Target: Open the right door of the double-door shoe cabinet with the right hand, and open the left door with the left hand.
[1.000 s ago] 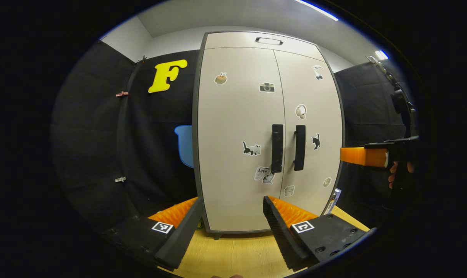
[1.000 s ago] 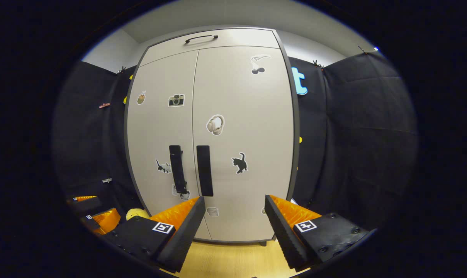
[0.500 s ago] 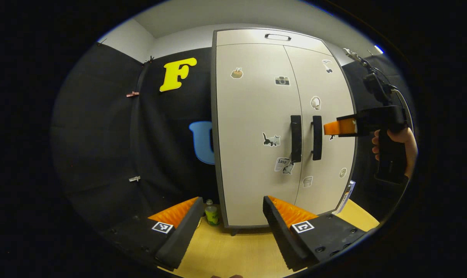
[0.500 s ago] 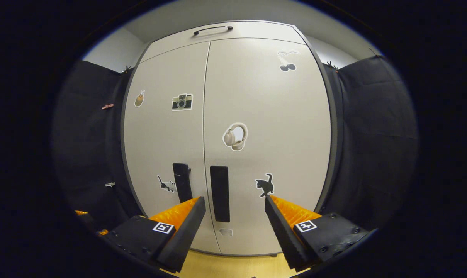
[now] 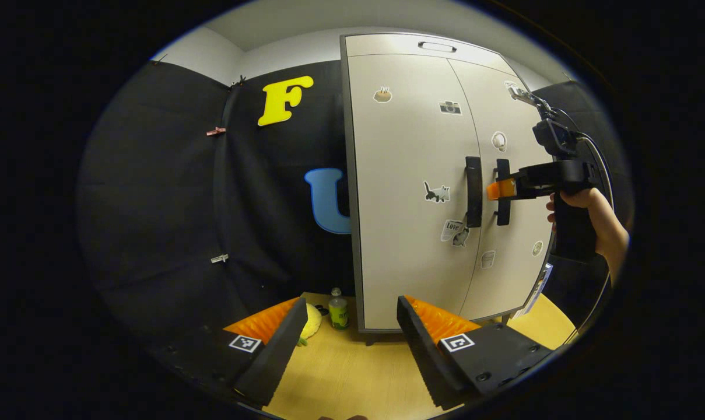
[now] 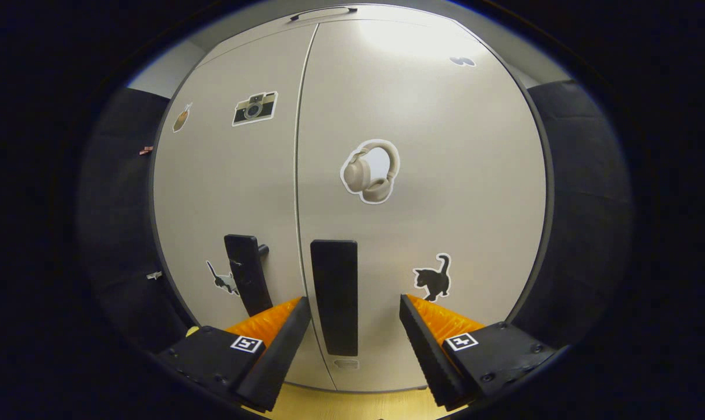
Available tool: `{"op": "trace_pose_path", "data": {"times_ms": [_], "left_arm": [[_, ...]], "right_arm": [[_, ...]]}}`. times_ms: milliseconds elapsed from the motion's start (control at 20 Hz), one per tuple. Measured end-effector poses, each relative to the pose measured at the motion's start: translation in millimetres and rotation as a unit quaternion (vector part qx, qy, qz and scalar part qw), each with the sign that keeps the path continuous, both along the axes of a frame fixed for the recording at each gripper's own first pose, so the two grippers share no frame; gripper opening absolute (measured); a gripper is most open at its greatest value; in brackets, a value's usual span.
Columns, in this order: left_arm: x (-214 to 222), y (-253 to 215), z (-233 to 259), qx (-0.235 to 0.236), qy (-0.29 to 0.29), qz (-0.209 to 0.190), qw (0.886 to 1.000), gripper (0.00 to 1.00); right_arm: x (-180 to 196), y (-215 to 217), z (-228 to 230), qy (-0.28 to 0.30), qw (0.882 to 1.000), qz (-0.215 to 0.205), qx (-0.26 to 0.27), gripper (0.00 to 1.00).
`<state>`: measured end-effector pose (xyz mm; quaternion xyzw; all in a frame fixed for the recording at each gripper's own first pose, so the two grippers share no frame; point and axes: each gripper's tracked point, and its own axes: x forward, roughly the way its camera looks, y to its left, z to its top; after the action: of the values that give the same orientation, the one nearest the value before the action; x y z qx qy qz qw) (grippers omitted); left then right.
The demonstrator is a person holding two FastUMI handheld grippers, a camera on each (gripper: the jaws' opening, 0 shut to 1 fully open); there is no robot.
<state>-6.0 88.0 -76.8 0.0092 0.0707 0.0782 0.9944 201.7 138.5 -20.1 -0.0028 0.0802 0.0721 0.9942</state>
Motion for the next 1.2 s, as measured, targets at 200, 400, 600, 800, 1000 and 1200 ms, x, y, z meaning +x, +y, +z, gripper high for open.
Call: {"op": "trace_pose_path", "data": {"times_ms": [200, 400, 600, 800, 1000, 1200], "left_arm": [[-5.7, 8.2, -1.6, 0.003, 0.001, 0.008, 1.000, 0.96], [-9.2, 6.1, -1.0, -0.003, 0.000, -0.002, 1.000, 0.96], [-14.1, 1.7, 3.1, 0.003, -0.006, -0.011, 1.000, 0.96], [-23.3, -4.5, 0.4, 0.002, -0.004, -0.020, 1.000, 0.95], [-28.9, -11.7, 8.5, -0.005, -0.015, -0.026, 1.000, 0.96], [-27.3, -29.1, 16.8, -0.003, -0.024, -0.043, 0.999, 0.95]], "right_arm": [[6.9, 0.7, 0.8, -0.003, 1.000, -0.008, 0.001, 0.76], [5.0, 12.3, -1.2, 0.006, 1.000, 0.013, -0.002, 0.61], [4.5, 11.8, -2.0, 0.013, 1.000, 0.004, 0.015, 0.38], [4.0, 11.4, -2.8, 0.003, 1.000, -0.002, -0.002, 0.28], [-3.8, 10.7, -1.9, 0.013, 1.000, 0.014, 0.014, 0.23], [-13.4, 3.7, 1.4, 0.004, 1.000, 0.017, 0.021, 0.23]]}}
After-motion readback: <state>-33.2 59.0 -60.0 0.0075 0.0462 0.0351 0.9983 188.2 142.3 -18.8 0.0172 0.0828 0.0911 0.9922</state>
